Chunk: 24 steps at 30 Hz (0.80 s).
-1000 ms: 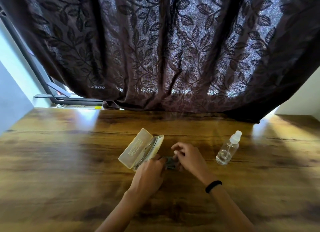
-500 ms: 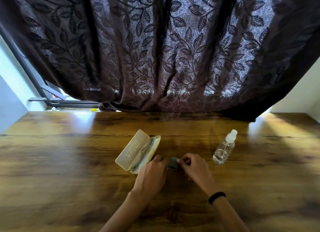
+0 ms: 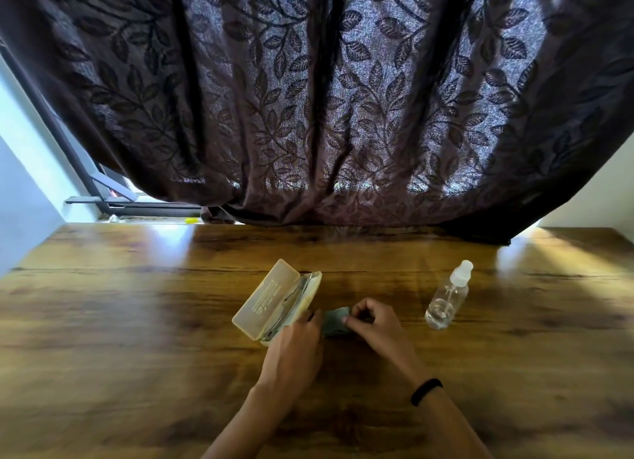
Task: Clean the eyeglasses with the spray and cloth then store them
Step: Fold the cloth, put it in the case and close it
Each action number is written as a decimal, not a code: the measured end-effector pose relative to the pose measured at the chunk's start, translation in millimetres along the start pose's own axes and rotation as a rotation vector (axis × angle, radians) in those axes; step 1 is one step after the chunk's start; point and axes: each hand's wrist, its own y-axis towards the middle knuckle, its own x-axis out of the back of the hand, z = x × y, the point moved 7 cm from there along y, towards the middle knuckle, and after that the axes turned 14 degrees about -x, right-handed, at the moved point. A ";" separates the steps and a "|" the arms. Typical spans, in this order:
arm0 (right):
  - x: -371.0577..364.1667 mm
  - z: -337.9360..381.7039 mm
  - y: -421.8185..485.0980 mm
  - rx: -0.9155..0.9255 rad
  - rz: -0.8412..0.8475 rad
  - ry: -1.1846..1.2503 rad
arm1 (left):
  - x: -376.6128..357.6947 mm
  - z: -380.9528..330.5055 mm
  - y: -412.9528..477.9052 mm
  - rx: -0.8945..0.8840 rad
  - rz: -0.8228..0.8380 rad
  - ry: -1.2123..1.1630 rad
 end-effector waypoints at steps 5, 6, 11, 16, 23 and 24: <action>-0.9 28.0 -4.6 0.048 0.143 0.242 | 21.0 3.4 5.9 -0.038 -0.074 -0.089; -0.9 36.0 -4.1 0.070 0.163 0.242 | 26.3 8.4 7.5 -0.024 -0.092 -0.131; -12.2 78.3 -0.9 0.180 0.346 0.284 | 36.6 39.0 10.9 0.101 -0.041 -0.716; -34.7 112.2 8.4 0.257 0.326 0.174 | 52.1 83.2 4.4 0.224 -0.192 -0.731; -63.7 123.6 25.2 0.290 0.137 -0.158 | 45.2 104.5 3.7 0.283 -0.228 -0.509; -66.2 121.4 26.9 0.296 0.112 -0.212 | 42.5 103.3 3.7 0.278 -0.212 -0.458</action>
